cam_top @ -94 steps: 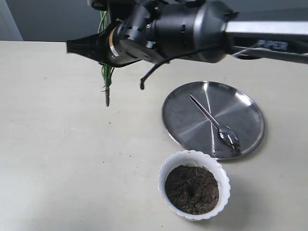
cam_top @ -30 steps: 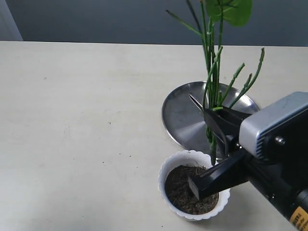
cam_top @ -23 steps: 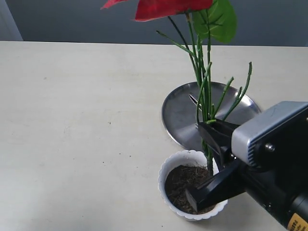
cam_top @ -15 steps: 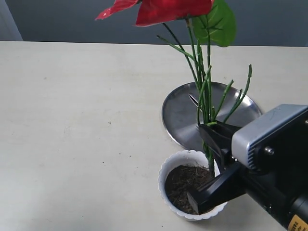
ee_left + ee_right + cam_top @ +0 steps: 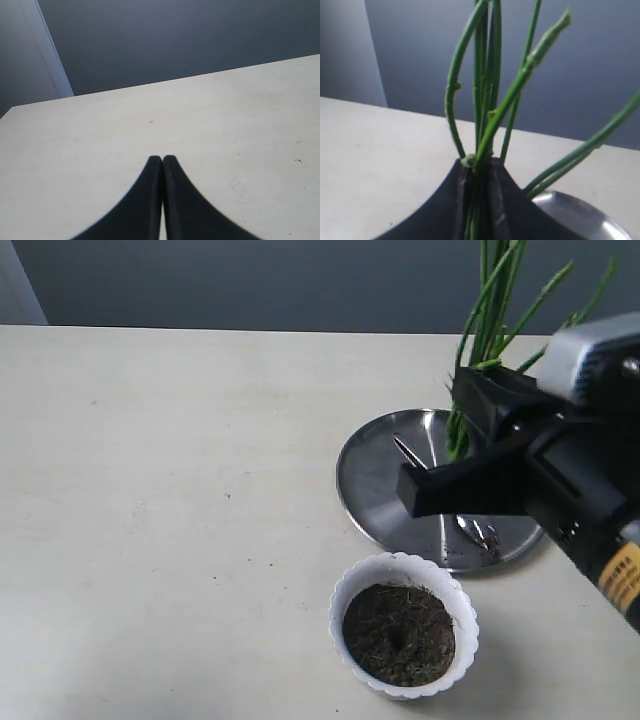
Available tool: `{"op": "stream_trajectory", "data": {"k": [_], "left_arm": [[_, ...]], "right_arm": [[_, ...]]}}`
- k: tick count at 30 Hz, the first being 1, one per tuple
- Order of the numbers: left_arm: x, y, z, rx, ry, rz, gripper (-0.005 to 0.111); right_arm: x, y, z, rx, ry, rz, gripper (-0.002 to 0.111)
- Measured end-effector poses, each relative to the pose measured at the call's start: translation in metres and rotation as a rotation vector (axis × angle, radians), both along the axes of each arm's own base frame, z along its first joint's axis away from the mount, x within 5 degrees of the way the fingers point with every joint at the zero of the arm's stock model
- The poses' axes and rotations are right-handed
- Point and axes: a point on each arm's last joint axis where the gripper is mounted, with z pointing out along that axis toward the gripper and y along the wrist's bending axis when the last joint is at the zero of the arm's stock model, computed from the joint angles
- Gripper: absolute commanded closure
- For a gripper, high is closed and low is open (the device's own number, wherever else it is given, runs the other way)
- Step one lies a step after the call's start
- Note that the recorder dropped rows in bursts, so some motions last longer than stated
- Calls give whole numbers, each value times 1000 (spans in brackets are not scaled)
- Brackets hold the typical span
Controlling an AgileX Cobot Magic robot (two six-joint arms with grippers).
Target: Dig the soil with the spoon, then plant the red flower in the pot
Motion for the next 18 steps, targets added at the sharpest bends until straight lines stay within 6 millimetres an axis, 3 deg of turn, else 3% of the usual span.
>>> {"op": "stream_trajectory", "data": {"k": [4,6,10,12,15,18], "left_arm": [[0,0,0,0,0,0,106],[0,0,0,0,0,0,106],[0,0,0,0,0,0,106],[0,0,0,0,0,0,106],[0,0,0,0,0,0,106],[0,0,0,0,0,0,106]], "right_arm": [[24,2,10,-7,58,10,109],[46,-4,26,-21,43,-35,109],[98,-9,67,-19,61,33,109],[139,-23,82,-5,80,-68,109],[192,-39,75,-152,135,-259,109],[242,-60,34,-339,331,-367,109]]}}
